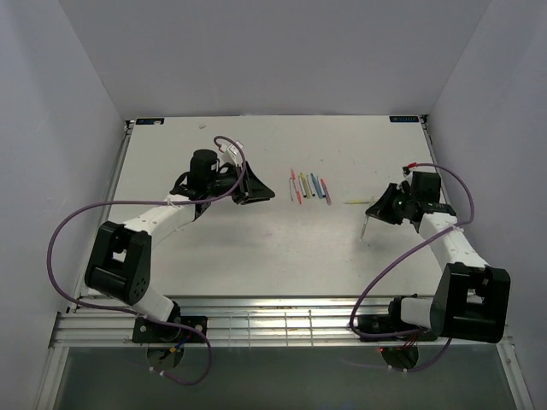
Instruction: Open the pen caps
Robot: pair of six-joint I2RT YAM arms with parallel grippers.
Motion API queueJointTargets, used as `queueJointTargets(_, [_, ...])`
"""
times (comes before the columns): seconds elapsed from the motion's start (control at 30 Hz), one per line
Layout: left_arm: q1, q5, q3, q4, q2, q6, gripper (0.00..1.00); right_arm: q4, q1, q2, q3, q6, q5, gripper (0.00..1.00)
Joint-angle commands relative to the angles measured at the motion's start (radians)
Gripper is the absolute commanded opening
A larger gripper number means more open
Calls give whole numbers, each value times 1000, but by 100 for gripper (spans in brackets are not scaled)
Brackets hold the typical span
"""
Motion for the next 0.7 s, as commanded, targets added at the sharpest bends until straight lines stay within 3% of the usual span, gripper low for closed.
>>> queueJointTargets(0.0, [-10,14,56,34,29,6,48,88,45,55,74,-95,-163,8])
queueJointTargets(0.2, [-19,2,126,38,105,-24,48,79,211,131,141,-171,-128,8])
queueJointTargets(0.43, [-50,9,154,48,148,-47,48,192,286,190,137,-169,-337,8])
queueJointTargets(0.67, [-70,25,171,84,167,-92,50,283,386,239,126,-143,-407,8])
